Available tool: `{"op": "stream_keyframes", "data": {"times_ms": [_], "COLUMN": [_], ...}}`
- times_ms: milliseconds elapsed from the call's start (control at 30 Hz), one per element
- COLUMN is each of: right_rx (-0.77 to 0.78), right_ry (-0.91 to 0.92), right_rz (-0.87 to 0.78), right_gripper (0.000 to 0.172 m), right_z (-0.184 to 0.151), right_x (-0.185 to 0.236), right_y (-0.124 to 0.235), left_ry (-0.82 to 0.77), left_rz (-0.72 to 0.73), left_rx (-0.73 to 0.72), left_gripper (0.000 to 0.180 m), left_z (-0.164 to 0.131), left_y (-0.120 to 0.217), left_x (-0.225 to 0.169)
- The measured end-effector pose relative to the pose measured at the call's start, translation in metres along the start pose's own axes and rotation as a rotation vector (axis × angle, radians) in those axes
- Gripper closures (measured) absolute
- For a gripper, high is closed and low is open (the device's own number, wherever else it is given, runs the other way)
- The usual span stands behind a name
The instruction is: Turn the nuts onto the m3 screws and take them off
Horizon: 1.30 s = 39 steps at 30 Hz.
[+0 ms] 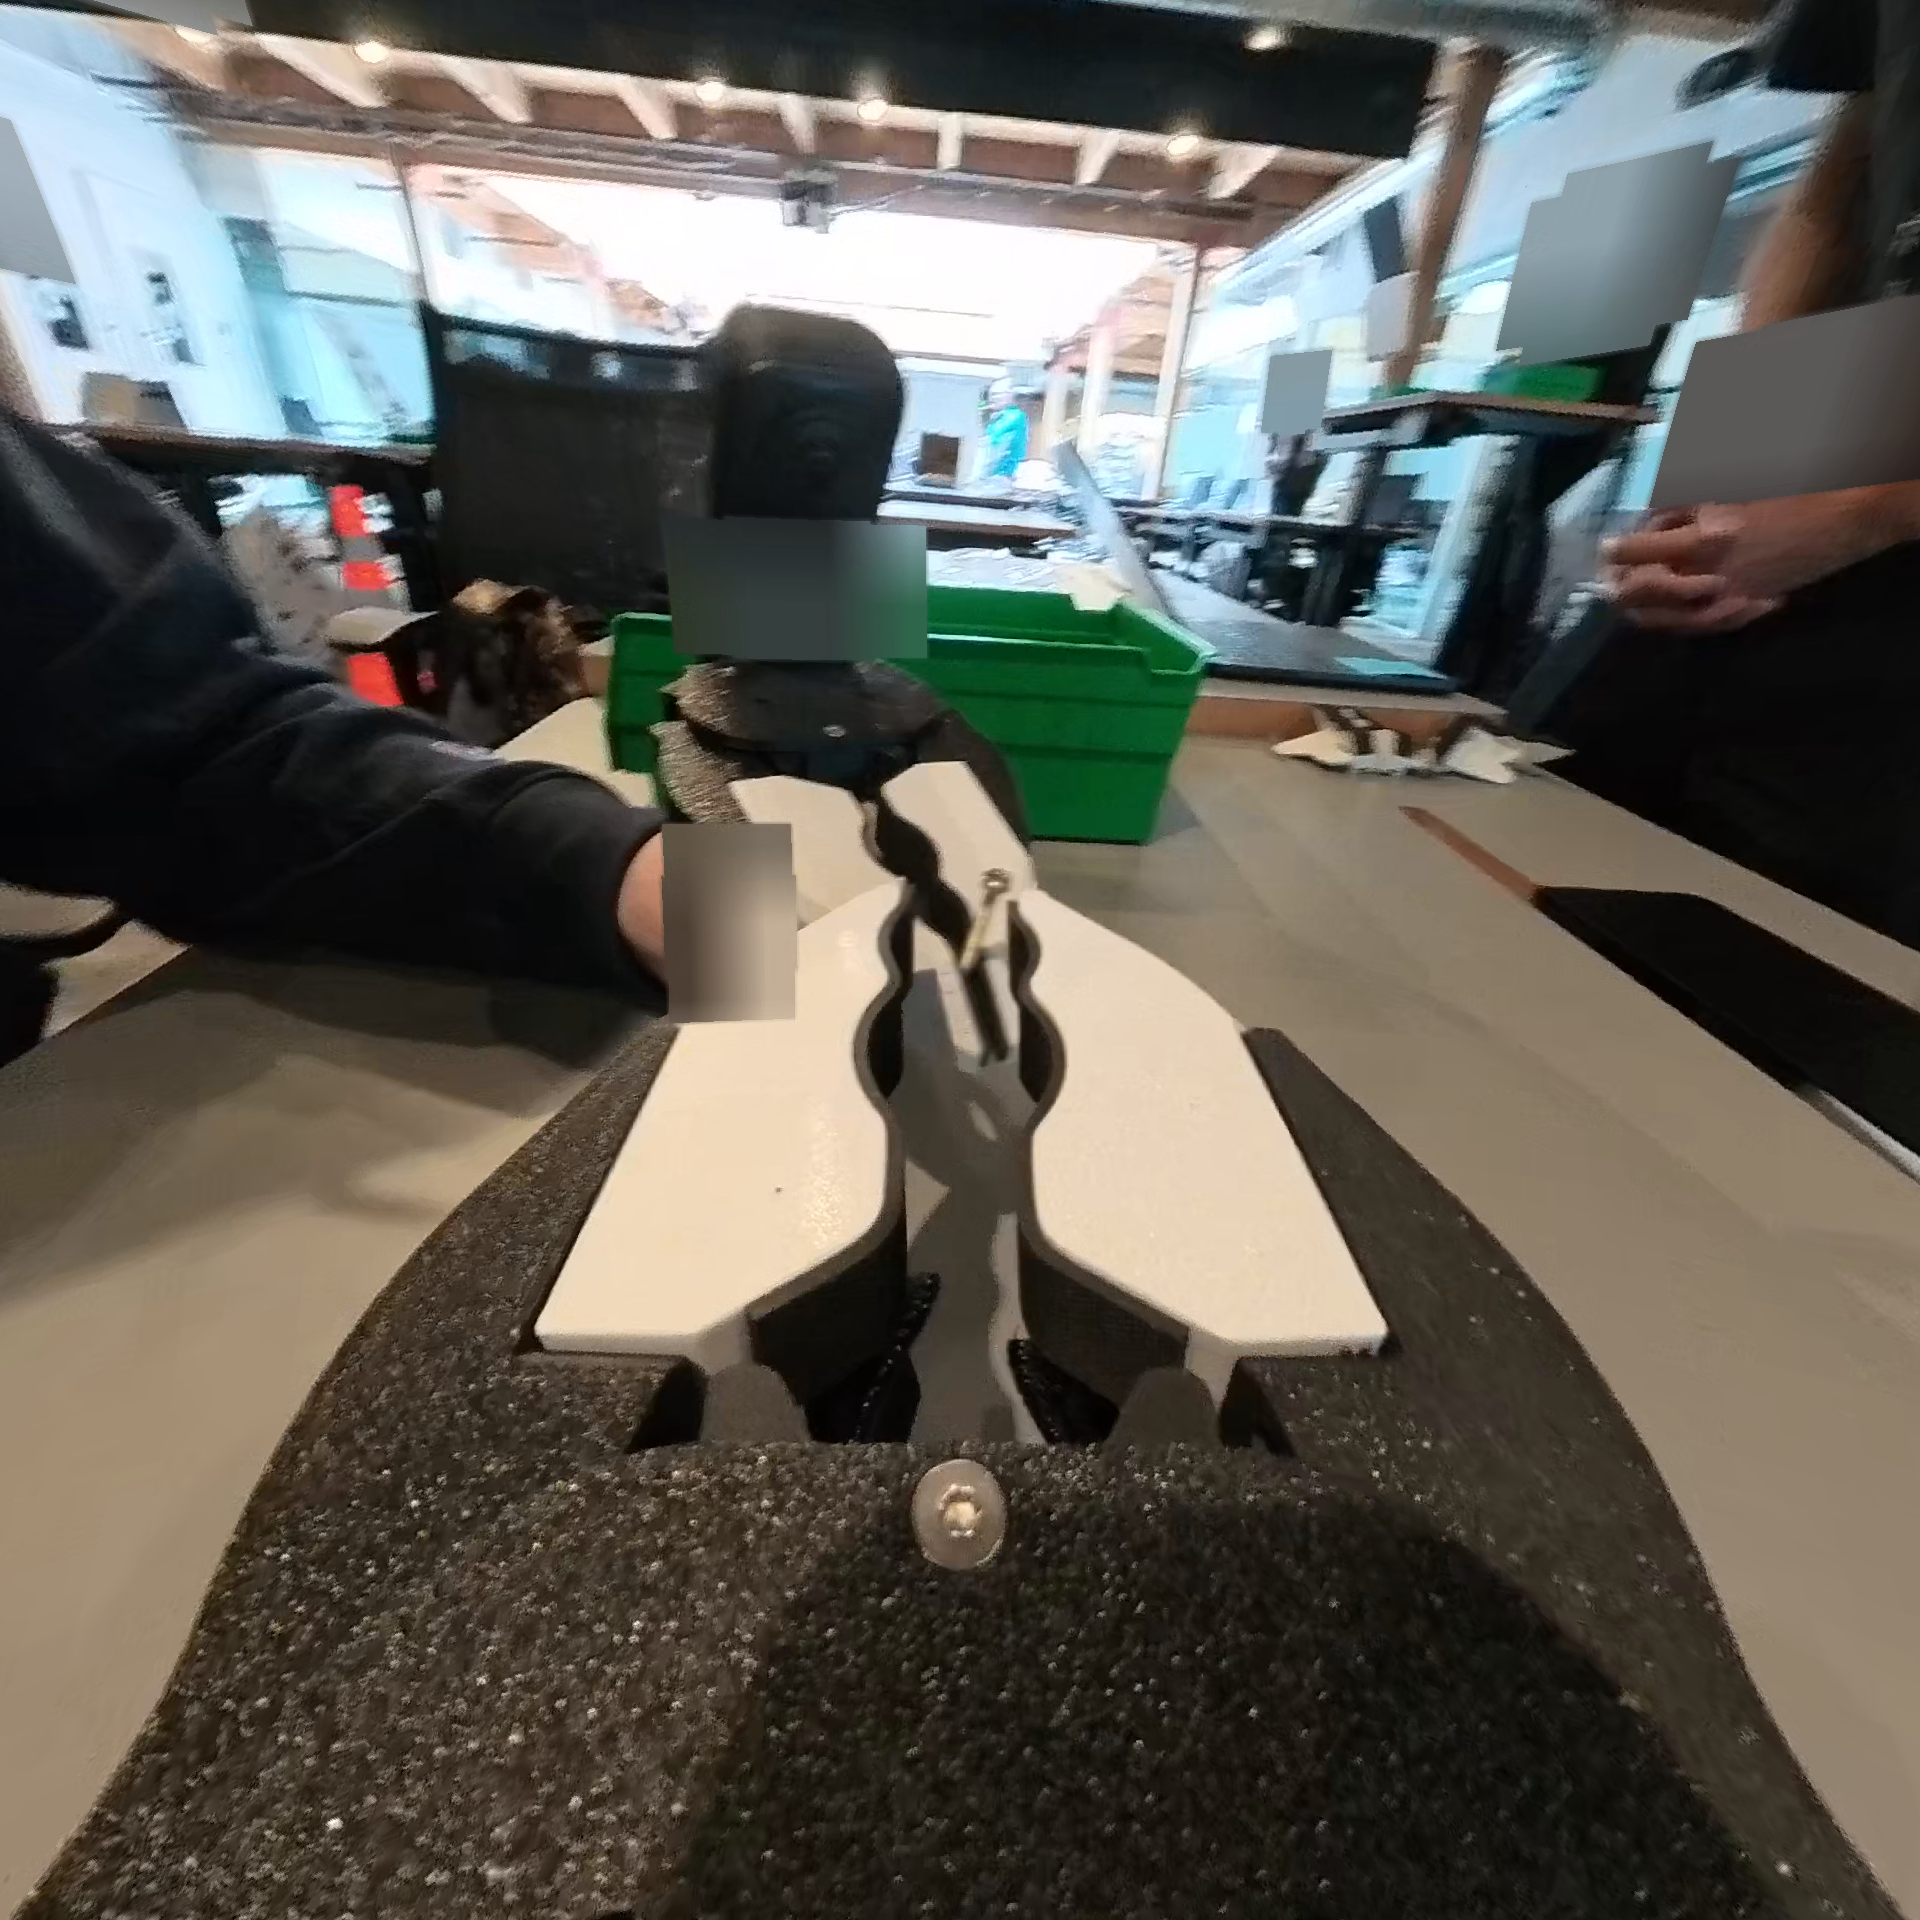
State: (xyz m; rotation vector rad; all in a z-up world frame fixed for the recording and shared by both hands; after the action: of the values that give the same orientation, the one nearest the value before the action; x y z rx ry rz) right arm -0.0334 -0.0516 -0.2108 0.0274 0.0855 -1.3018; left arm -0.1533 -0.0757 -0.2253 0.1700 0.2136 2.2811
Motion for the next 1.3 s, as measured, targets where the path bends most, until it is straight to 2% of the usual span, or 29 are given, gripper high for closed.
{"op": "stream_keyframes", "data": {"times_ms": [533,667,900,1000,1300], "right_rx": [0.011,0.007,0.029,0.026,0.03], "right_ry": [-0.002,0.007,0.008,0.023,0.011], "right_rz": [-0.013,0.009,-0.022,0.0,-0.029], "right_gripper": [0.151,0.159,0.151,0.159,0.149], "right_z": [-0.0008,-0.0001,-0.0014,-0.0008,-0.0012], "right_x": [-0.0016,0.0037,-0.0012,0.0042,-0.0008], "right_y": [-0.0032,-0.0009,-0.0049,-0.0035,-0.0053], "left_ry": [-0.026,-0.012,-0.014,-0.005,-0.012], "left_rz": [0.018,0.023,0.027,0.029,0.031], "left_rx": [0.019,0.013,0.015,0.011,0.015], "left_gripper": [0.178,0.178,0.178,0.178,0.178], "left_z": [-0.0011,-0.0008,-0.0008,-0.0006,-0.0009], "left_y": [-0.0018,-0.0013,-0.0015,-0.0011,-0.0017], "left_x": [-0.0016,-0.0001,0.0,0.0009,0.0005]}}
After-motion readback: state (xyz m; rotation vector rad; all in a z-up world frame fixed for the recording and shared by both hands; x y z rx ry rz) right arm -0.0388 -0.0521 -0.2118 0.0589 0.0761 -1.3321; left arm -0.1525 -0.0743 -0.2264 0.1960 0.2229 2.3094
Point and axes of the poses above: each gripper's, where its closed fingertips meet, y back along the fingers, z out of its top, x = y × z across the jaws, the point moved 7 cm from there along y, back along the fingers, and after that the axes turned 13 degrees about z, right-handed, at the moved point
